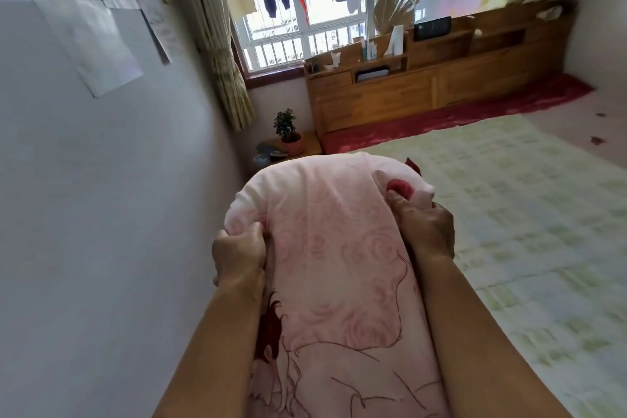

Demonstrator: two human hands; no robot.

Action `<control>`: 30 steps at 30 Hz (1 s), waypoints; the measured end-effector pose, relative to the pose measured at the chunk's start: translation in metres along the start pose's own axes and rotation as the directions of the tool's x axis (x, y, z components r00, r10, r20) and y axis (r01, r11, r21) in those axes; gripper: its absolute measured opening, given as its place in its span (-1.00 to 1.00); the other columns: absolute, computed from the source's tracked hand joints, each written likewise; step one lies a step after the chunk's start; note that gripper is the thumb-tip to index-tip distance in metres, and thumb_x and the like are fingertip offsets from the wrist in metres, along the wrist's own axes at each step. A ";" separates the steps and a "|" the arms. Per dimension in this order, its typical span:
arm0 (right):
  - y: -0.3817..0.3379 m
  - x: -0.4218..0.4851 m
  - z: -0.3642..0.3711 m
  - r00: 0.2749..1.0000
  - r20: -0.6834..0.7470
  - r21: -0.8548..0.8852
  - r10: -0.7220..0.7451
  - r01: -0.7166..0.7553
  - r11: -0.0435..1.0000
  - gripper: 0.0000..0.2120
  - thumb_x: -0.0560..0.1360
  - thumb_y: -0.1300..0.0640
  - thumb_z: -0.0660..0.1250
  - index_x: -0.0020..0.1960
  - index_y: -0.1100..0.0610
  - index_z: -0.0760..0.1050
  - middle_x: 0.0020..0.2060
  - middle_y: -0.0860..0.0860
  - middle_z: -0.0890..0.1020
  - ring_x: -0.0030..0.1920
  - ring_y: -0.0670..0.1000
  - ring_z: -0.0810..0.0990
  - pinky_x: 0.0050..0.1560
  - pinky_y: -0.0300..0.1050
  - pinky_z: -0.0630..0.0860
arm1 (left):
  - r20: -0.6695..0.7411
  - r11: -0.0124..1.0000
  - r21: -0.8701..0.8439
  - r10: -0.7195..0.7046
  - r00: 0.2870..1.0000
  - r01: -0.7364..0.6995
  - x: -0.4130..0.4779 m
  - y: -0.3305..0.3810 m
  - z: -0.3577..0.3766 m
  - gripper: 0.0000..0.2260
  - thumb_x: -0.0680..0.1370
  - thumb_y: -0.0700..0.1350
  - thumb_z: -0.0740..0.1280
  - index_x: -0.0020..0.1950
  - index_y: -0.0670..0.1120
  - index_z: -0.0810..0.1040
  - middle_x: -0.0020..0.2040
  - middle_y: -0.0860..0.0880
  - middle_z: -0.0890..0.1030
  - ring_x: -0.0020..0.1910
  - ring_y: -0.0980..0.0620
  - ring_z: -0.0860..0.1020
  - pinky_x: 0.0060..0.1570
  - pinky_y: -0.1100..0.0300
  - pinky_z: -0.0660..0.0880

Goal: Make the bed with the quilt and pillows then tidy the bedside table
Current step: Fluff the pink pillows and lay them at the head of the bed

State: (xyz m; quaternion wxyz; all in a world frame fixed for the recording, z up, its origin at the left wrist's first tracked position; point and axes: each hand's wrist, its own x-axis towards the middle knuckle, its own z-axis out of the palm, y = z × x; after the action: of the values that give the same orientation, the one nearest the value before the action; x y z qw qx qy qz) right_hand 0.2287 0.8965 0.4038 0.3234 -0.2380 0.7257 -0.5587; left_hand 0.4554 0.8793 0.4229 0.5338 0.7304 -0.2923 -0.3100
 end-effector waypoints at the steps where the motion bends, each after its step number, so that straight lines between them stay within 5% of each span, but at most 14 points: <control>1: -0.003 0.008 0.006 1.000 -0.008 -0.001 -0.007 0.007 1.000 -0.31 0.20 -0.39 0.44 0.09 0.12 0.59 -0.06 0.07 0.68 -0.07 0.14 0.63 -0.01 0.02 0.58 | 0.001 1.000 -0.001 0.010 1.000 -0.010 0.008 0.003 0.008 -0.59 0.40 -0.01 0.40 0.19 -0.16 0.50 -0.04 -0.12 0.58 0.05 -0.21 0.55 0.15 -0.08 0.51; 7: -0.023 0.080 0.069 0.997 -0.068 -0.035 -0.029 0.027 0.999 -0.43 0.26 -0.31 0.46 0.03 0.12 0.59 -0.06 0.08 0.68 -0.07 0.15 0.63 -0.01 0.04 0.58 | 0.099 0.997 -0.068 0.026 0.995 -0.019 0.091 0.022 0.081 -0.78 0.43 -0.11 0.41 0.03 -0.10 0.48 -0.19 -0.04 0.54 -0.13 -0.10 0.55 0.04 0.07 0.54; 12: -0.065 0.144 0.140 0.985 -0.153 -0.070 -0.076 0.065 0.995 -0.44 0.31 -0.29 0.45 0.04 0.16 0.60 -0.04 0.10 0.67 -0.06 0.15 0.61 -0.06 -0.01 0.54 | 0.239 0.989 -0.147 0.024 0.971 0.011 0.187 0.059 0.140 -0.83 0.47 -0.15 0.39 0.01 -0.18 0.53 -0.25 -0.04 0.57 -0.34 0.05 0.53 -0.43 0.27 0.40; 15: -0.092 0.173 0.179 0.978 -0.191 -0.070 -0.084 0.071 0.995 -0.40 0.31 -0.30 0.44 0.07 0.18 0.59 0.00 0.13 0.66 -0.02 0.17 0.60 -0.07 -0.03 0.52 | 0.289 0.988 -0.155 0.059 0.956 -0.014 0.237 0.088 0.169 -0.83 0.48 -0.15 0.39 0.03 -0.17 0.53 -0.25 -0.03 0.58 -0.35 0.09 0.53 -0.55 0.30 0.35; 18: -0.114 0.204 0.215 0.967 -0.244 -0.047 -0.077 0.067 0.997 -0.32 0.27 -0.36 0.44 0.11 0.18 0.57 0.03 0.14 0.65 0.01 0.19 0.60 -0.02 -0.01 0.52 | 0.340 0.985 -0.170 0.090 0.936 -0.033 0.291 0.109 0.207 -0.80 0.46 -0.10 0.40 0.04 -0.12 0.51 -0.23 -0.01 0.57 -0.30 0.08 0.54 -0.42 0.26 0.44; 22: -0.132 0.252 0.260 0.940 -0.338 -0.041 -0.049 0.037 0.998 -0.27 0.19 -0.42 0.42 0.10 0.12 0.58 0.01 0.10 0.66 -0.02 0.17 0.61 0.04 0.10 0.57 | 0.381 0.989 -0.145 0.050 0.923 0.006 0.358 0.122 0.272 -0.63 0.22 0.09 0.42 -0.03 -0.01 0.54 -0.16 -0.03 0.65 -0.09 -0.11 0.62 0.07 -0.10 0.56; 30: -0.139 0.382 0.310 0.931 -0.365 -0.008 0.023 -0.028 1.000 -0.40 0.26 -0.35 0.43 0.00 0.15 0.59 -0.04 0.11 0.65 -0.05 0.19 0.60 0.00 0.06 0.55 | 0.471 0.996 -0.094 0.038 0.881 0.007 0.435 0.142 0.397 -0.61 0.19 0.14 0.39 -0.03 0.05 0.53 -0.13 -0.03 0.64 0.01 -0.17 0.59 0.06 -0.11 0.55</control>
State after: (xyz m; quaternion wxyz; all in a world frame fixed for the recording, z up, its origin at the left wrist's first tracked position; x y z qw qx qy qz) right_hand 0.1957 0.3867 0.4083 0.1890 -0.1228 0.7796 -0.5843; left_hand 0.4153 0.2756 0.4037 0.4825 0.6050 -0.4043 -0.4875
